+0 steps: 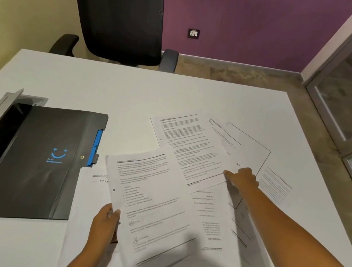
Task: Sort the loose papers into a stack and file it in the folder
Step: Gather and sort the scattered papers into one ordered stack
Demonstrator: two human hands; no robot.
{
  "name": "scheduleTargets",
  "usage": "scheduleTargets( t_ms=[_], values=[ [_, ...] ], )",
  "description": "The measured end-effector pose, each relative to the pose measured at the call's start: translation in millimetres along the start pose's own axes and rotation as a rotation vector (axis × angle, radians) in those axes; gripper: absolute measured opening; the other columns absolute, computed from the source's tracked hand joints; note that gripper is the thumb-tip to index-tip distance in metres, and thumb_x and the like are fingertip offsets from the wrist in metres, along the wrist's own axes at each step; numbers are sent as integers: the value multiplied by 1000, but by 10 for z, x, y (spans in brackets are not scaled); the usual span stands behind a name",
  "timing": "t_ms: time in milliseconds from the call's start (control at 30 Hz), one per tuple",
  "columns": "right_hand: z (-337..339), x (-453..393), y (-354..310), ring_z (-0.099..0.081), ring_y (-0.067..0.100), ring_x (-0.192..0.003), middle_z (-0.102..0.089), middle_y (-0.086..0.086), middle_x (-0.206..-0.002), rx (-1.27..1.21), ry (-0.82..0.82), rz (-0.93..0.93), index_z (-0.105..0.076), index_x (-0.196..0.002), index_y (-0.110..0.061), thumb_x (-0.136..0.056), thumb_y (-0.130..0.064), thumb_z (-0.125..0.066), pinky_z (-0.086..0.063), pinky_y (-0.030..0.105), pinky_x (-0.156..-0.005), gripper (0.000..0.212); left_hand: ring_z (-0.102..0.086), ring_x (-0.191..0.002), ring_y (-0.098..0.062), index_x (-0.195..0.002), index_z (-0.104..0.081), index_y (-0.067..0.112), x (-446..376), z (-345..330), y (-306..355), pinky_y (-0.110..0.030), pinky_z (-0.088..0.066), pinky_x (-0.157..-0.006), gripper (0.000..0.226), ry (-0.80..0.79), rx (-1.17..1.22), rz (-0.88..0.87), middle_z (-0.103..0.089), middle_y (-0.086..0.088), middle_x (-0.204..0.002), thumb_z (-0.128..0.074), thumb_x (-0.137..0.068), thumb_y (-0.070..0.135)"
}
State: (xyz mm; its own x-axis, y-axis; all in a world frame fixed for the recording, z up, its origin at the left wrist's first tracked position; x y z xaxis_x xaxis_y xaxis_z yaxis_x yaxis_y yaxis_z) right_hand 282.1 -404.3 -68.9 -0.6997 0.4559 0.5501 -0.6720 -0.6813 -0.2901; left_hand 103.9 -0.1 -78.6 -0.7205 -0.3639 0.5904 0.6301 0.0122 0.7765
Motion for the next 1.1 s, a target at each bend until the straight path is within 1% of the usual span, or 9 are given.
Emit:
scheduleTargets(
  t_ms=[67,200,333,467,567,667,833,1000,1100],
  values=[
    [-58,-8,-25,-50,34,-122,-51,17,-136,-161,-76,-11,-41,-137,-1,-84,-34,-67,-43,39,-100,68,-61,-89,-31,-104,-52,14,-21,13,-19,-45,-52,-84,13,-3,-4,9,-62,-10,-102,-43,-96,17],
    [-110,67,-107,-60,26,-87,-61,22,-111,-452,-154,23,-42,-137,-2,-89,-7,-58,-46,28,-62,50,-62,-93,-34,-107,-52,15,-25,12,-46,-48,-52,-87,14,-5,4,28,-62,-11,-104,-43,-96,16],
    [170,155,-94,-61,11,-48,-68,20,-98,-463,52,145,-58,-117,-1,-93,-6,-49,-46,12,-38,26,-62,-84,-26,-109,-53,13,30,3,-65,-38,-54,-75,17,-10,9,40,-63,-11,-104,-43,-96,14],
    [354,247,109,-61,19,-52,-63,9,-70,-635,113,142,-58,-118,-4,-94,-7,-49,-52,18,-40,25,-59,-77,-16,-115,-54,7,94,15,-17,-26,-49,-66,22,-26,-32,6,-62,-8,-102,-44,-95,11],
    [501,321,311,-57,13,-56,-63,5,-69,-739,150,110,-58,-120,-5,-94,-9,-50,-50,20,-48,27,-59,-83,-22,-117,-54,6,134,32,9,-30,-49,-76,25,-37,-29,-1,-61,-8,-104,-44,-95,9],
    [553,493,490,-55,12,-58,-64,3,-70,-798,135,89,-57,-123,-8,-94,-10,-50,-49,21,-54,30,-59,-81,-22,-115,-54,4,193,36,11,-29,-49,-72,23,-52,-80,-3,-60,-8,-102,-43,-95,9],
    [207,1075,668,-51,17,-48,-59,6,-66,-850,-5,71,-52,-126,-7,-94,-8,-51,-46,19,-38,32,-55,-63,-19,-98,-56,2,280,18,-58,-15,-42,-34,17,-93,-174,48,-60,-11,-82,-42,-95,10],
    [-492,1683,865,-50,14,-41,-55,13,-65,-866,-183,46,-48,-126,-1,-94,0,-48,-42,19,-38,32,-56,-56,-20,-75,-56,7,363,-5,-72,-17,-45,-35,23,-85,-169,38,-62,-11,-71,-44,-95,11],
    [-811,1915,974,-47,20,-53,-55,15,-69,-786,-281,53,-55,-117,1,-94,0,-46,-44,22,-44,24,-54,-48,-21,-63,-51,6,414,-39,-77,-17,-43,-34,34,-53,-97,72,-60,-12,-61,-49,-94,21]
  ],
)
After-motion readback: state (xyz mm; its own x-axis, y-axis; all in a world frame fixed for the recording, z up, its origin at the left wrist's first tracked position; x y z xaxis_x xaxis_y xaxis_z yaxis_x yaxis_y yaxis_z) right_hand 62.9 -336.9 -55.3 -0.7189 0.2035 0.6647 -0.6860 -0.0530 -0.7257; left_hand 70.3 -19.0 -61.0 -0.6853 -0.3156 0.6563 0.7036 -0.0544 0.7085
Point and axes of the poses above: each hand's wrist, its own x-axis away from the middle knuckle, its own z-axis out of the back of the hand, y = z × x, the point moved 10 cm from there along -x, towards the middle knuckle
